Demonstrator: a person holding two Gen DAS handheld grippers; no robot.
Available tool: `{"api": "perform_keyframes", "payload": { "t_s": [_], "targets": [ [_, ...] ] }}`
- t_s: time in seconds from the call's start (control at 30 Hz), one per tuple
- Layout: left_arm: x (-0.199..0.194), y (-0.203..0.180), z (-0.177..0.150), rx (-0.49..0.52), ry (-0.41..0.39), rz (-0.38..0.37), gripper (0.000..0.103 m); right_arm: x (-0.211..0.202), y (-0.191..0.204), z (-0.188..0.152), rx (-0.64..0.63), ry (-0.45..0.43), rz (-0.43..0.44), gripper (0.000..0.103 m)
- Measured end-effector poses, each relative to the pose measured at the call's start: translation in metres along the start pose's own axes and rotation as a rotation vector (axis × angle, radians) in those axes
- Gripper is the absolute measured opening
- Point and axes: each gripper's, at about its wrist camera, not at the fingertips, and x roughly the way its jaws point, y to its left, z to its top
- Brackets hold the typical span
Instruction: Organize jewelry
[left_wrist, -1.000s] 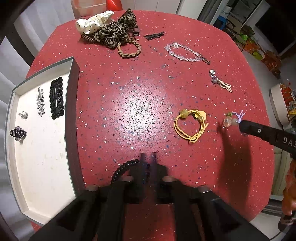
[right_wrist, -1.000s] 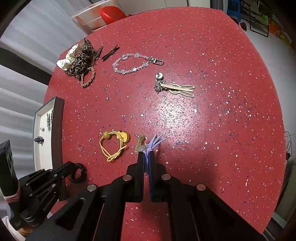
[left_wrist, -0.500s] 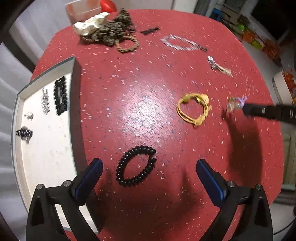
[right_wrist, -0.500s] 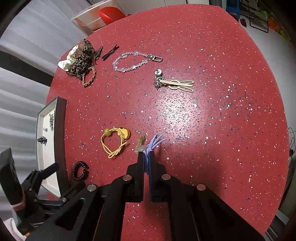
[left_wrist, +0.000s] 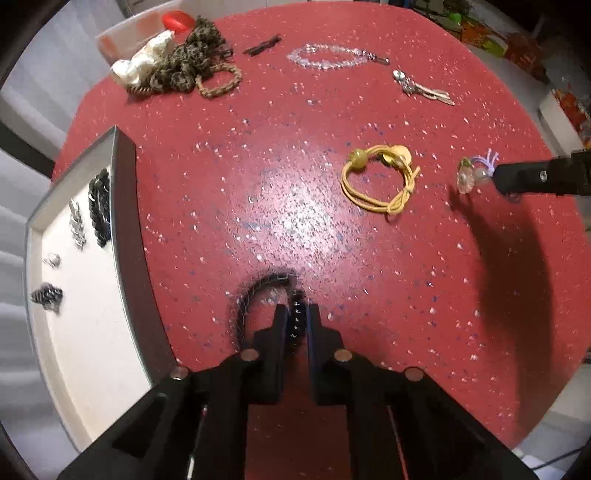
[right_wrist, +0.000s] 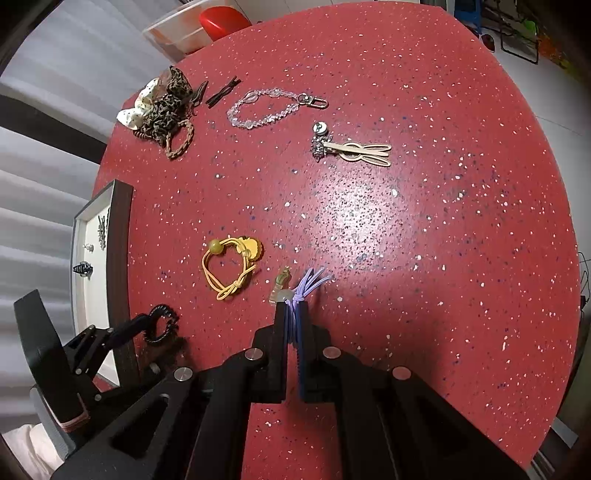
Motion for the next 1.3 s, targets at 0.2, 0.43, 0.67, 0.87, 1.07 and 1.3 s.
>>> {"api": "perform_keyframes", "payload": {
  "t_s": [0.2, 0.43, 0.67, 0.87, 1.07, 1.3],
  "targets": [
    [-0.018, 0.018, -0.005, -0.119, -0.010, -0.152, 0.011, -0.005, 0.006, -0.006, -0.003, -0.004, 0.003, 0.004],
    [-0.051, 0.040, -0.011, -0.191, -0.051, -0.230, 0.011, -0.014, 0.011, -0.015, -0.006, -0.001, 0.005, 0.004],
    [-0.080, 0.039, 0.002, -0.215, -0.105, -0.253, 0.011, -0.033, 0.019, -0.019, -0.011, -0.014, 0.008, 0.004],
    [-0.104, 0.058, -0.002, -0.255, -0.158, -0.259, 0.011, -0.049, 0.036, -0.014, -0.038, -0.031, 0.015, 0.004],
    [-0.120, 0.086, -0.013, -0.305, -0.201, -0.251, 0.011, -0.054, 0.071, -0.007, -0.092, -0.043, 0.033, 0.004],
    [-0.130, 0.129, -0.037, -0.391, -0.232, -0.220, 0.011, -0.049, 0.127, 0.000, -0.184, -0.038, 0.066, 0.004]
  ]
}}
